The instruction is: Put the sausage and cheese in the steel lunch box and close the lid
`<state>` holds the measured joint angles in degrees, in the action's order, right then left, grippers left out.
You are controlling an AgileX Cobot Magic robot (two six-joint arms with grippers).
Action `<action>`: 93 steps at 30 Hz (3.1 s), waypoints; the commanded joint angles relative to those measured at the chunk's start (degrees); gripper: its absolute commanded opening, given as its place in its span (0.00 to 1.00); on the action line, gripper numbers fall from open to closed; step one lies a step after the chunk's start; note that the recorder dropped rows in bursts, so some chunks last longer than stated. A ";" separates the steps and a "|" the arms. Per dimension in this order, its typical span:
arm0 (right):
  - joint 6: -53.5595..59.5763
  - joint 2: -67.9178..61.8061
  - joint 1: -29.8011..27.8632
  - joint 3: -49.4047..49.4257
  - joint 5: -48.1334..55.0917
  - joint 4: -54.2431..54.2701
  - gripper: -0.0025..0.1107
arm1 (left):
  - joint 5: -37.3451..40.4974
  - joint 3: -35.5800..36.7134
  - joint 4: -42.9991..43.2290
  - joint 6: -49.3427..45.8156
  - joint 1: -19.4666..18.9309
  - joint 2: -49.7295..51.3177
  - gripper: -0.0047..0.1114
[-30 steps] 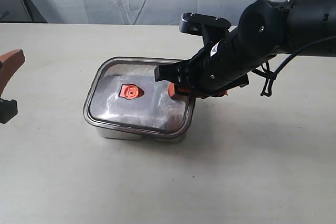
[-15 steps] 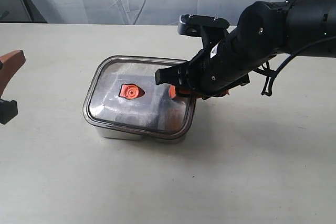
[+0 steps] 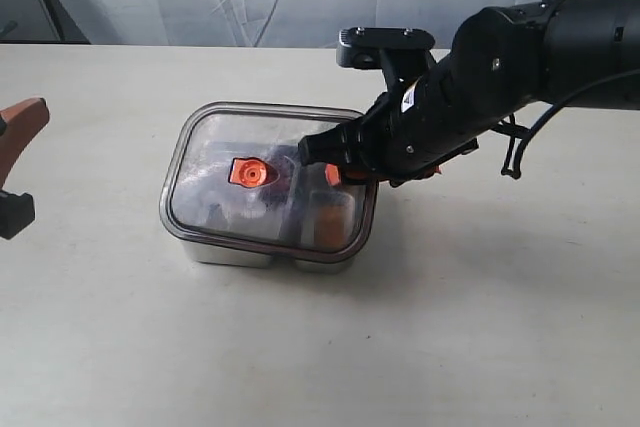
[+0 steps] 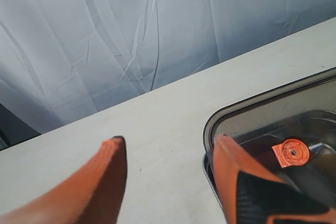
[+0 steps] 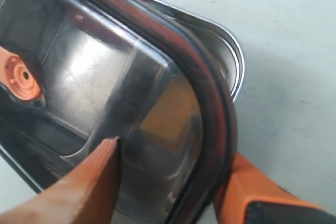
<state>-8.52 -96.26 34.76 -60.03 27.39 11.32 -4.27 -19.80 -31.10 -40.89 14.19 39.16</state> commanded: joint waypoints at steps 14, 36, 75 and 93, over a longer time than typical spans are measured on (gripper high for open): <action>0.83 -2.18 -0.12 0.36 -2.37 -4.62 0.44 | 0.64 0.21 1.34 -0.02 0.34 0.16 0.46; 0.83 0.29 -0.12 0.31 0.62 -4.81 0.58 | 1.25 0.21 2.75 -0.02 0.34 0.16 0.46; 6.07 -8.71 1.40 0.31 1.76 -2.43 0.02 | -3.26 -19.16 12.19 -0.09 9.34 56.56 0.04; 6.21 -1.23 1.30 0.31 -0.02 -3.60 0.02 | -6.08 -20.76 11.88 -0.09 9.34 49.44 0.04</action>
<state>-2.75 -100.94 36.13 -59.91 27.82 8.66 -9.66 -39.69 -19.14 -41.40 23.36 91.99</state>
